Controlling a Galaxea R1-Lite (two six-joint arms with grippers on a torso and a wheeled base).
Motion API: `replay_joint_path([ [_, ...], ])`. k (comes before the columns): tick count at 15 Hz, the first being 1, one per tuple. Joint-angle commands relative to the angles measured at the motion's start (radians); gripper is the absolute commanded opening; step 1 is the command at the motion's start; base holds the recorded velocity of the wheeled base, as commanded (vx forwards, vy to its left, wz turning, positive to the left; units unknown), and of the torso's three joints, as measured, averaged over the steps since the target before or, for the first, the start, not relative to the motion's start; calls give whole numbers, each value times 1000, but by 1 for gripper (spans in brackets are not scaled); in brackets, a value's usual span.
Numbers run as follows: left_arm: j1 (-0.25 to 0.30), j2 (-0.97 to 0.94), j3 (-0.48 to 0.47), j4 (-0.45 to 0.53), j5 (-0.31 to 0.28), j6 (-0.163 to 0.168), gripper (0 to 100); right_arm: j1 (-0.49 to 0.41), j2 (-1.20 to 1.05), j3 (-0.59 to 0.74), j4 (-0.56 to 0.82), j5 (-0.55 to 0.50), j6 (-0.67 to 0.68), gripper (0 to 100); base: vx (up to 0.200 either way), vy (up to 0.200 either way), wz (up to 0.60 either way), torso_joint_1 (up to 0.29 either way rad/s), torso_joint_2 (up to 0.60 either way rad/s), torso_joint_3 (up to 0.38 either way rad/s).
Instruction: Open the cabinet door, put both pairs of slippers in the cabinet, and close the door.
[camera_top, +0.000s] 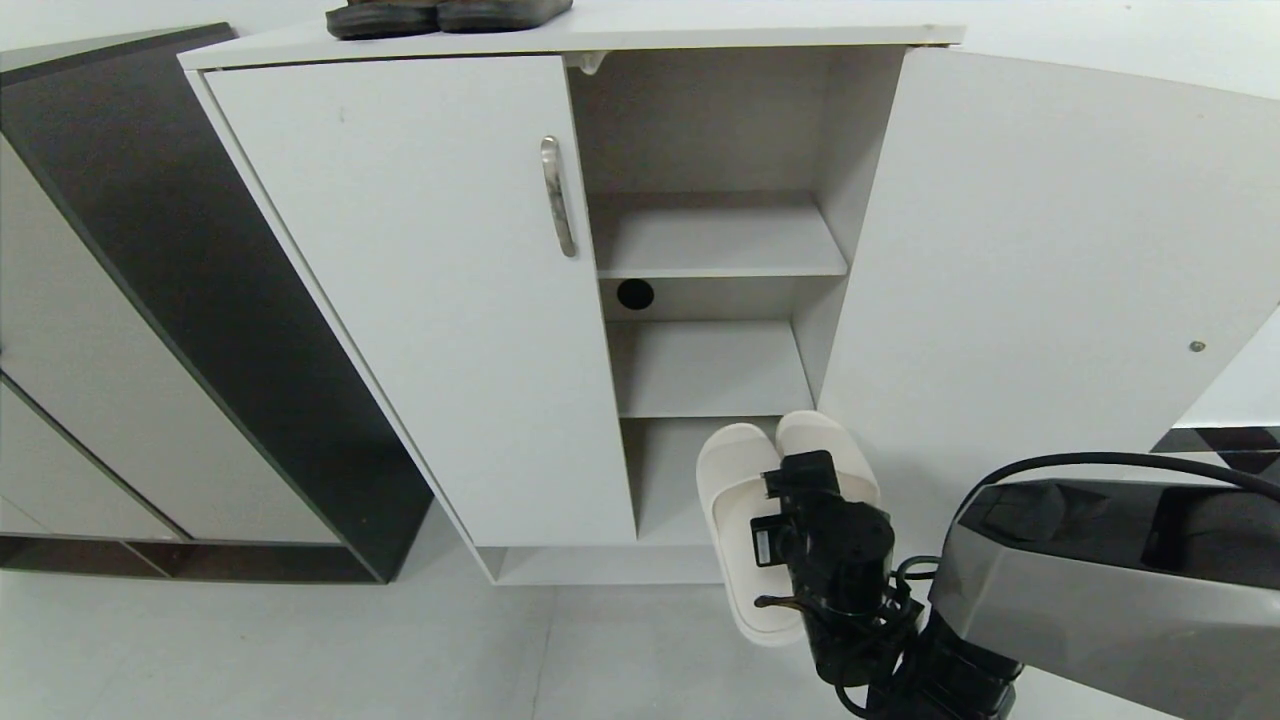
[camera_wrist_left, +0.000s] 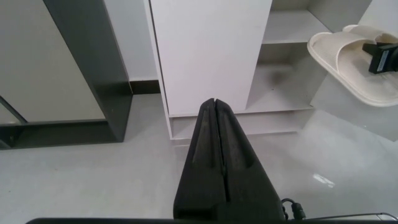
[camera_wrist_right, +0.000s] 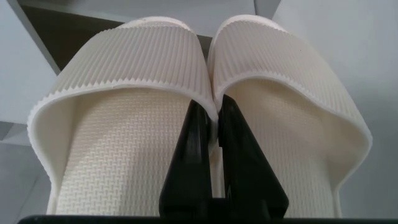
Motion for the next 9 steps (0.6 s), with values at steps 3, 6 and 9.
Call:
replay_joint_path([
  [3, 0, 2, 0, 0, 0, 0, 0, 8, 0, -1, -2, 1, -1, 0, 0, 0, 0, 0, 0, 0],
  [6, 0, 2, 0, 0, -1, 3, 0, 59, -6, -5, 4, 1, 5, 0, 0, 0, 0, 0, 0, 0],
  [9, 0, 2, 0, 0, -1, 5, 0, 74, -9, -60, 25, 1, 15, 0, 0, 0, 0, 0, 0, 0],
])
